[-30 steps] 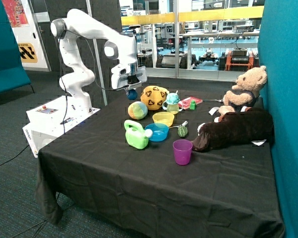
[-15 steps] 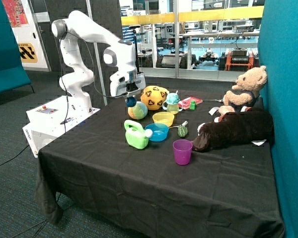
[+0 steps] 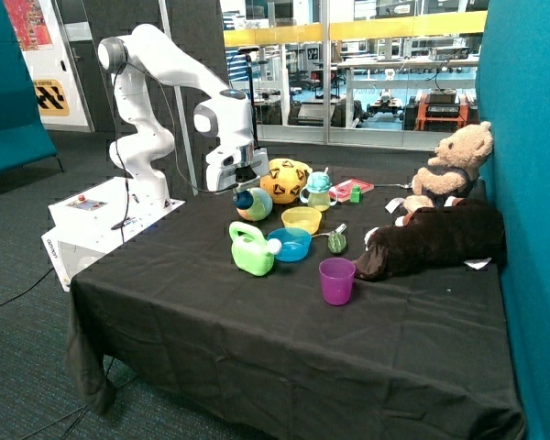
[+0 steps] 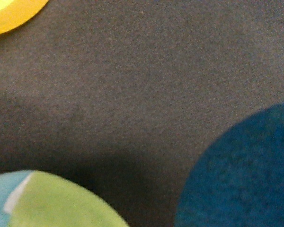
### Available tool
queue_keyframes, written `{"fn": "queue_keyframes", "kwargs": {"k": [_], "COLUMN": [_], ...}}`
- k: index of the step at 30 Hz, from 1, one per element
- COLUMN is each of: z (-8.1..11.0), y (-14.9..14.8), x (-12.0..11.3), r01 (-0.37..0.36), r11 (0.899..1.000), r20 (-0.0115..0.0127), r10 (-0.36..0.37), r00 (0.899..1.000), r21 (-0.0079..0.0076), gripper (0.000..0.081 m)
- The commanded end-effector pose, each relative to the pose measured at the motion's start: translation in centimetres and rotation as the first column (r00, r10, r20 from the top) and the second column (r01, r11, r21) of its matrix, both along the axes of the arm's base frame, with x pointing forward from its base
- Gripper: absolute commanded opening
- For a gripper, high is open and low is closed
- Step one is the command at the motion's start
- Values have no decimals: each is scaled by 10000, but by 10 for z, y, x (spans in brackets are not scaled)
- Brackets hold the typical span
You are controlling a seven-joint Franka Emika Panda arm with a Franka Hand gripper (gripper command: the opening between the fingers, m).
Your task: Sort the balls from left to right in order of size
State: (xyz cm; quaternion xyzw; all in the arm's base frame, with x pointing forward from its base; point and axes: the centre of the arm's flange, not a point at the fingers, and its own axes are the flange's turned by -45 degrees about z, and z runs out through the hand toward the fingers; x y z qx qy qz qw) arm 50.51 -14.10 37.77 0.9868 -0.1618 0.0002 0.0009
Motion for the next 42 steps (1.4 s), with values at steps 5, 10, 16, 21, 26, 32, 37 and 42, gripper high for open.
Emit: {"fn": "queue_keyframes", "kwargs": {"k": [5, 10, 16, 21, 26, 32, 37, 42], "z": [-21, -27, -43, -54, -59, -66, -70, -73], "y": [-16, -20, -20, -21, -23, -26, -26, -25], "x": [3, 4, 3, 5, 8, 10, 11, 12], "r01": [-97, -117, -247, -289, -292, -309, -321, -350], "r11": [10000, 9999, 9997, 9996, 9996, 9995, 9995, 9994], "r20": [-2, -2, -2, -2, -2, -2, -2, -2], "r10": [97, 117, 247, 289, 292, 309, 321, 350], "r00": [10000, 9999, 9997, 9996, 9996, 9995, 9995, 9994], "r21": [19, 19, 19, 19, 19, 19, 19, 19], "gripper": [0, 0, 0, 0, 0, 0, 0, 0]}}
